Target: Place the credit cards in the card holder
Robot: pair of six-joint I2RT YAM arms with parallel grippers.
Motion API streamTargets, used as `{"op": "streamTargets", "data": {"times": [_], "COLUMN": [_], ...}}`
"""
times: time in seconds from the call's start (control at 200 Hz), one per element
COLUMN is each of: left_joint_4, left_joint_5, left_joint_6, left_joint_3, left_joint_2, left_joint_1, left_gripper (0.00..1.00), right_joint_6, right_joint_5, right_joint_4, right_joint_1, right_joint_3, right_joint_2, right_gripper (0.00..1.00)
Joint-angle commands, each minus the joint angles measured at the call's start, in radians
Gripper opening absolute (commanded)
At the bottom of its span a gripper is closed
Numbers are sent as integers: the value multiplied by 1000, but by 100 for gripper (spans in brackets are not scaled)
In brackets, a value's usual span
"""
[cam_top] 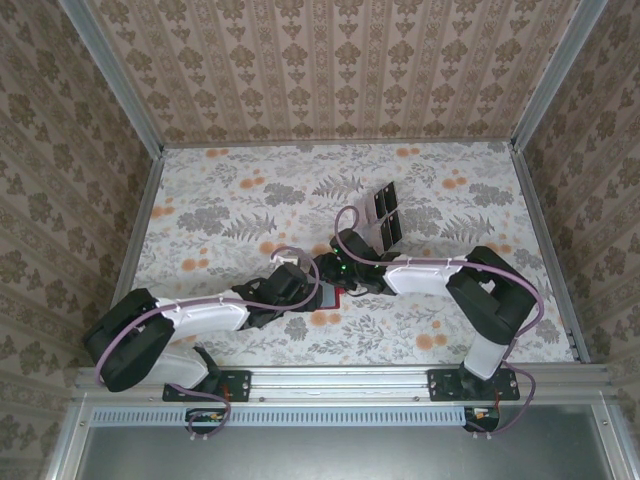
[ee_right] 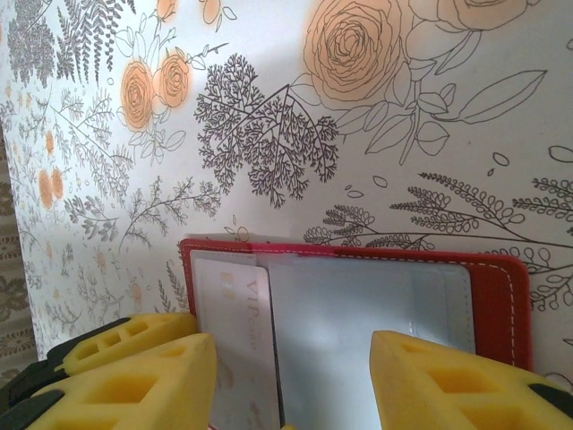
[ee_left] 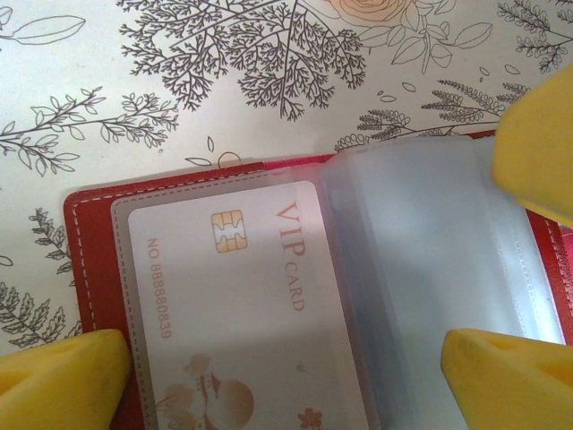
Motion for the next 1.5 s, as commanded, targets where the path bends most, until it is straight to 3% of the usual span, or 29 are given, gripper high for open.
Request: {"op": "streamTargets", "data": {"times": [0.0, 0.615, 1.0, 1.495], "left_joint_4": [-101, -89, -87, -174], "left_joint_5": [2, 4, 5, -25], "left_joint_6": [-20, -26, -28, -23], "left_joint_3": [-20, -24, -29, -21], "left_joint_2": [36, 44, 33, -144], "left_joint_1": [1, -3, -5, 13], "left_gripper": [100, 100, 100, 100], "right_joint_6": [-14, -19, -19, -19], "right_joint_5": [29, -23, -32, -27], "right_joint_4": [-38, 2, 23, 10], "right_joint_1": [-7, 6, 24, 48], "right_joint_3": [-27, -3, -1, -14], "right_joint_2": [-31, 76, 60, -24], "right_gripper": [50, 50, 49, 49]}}
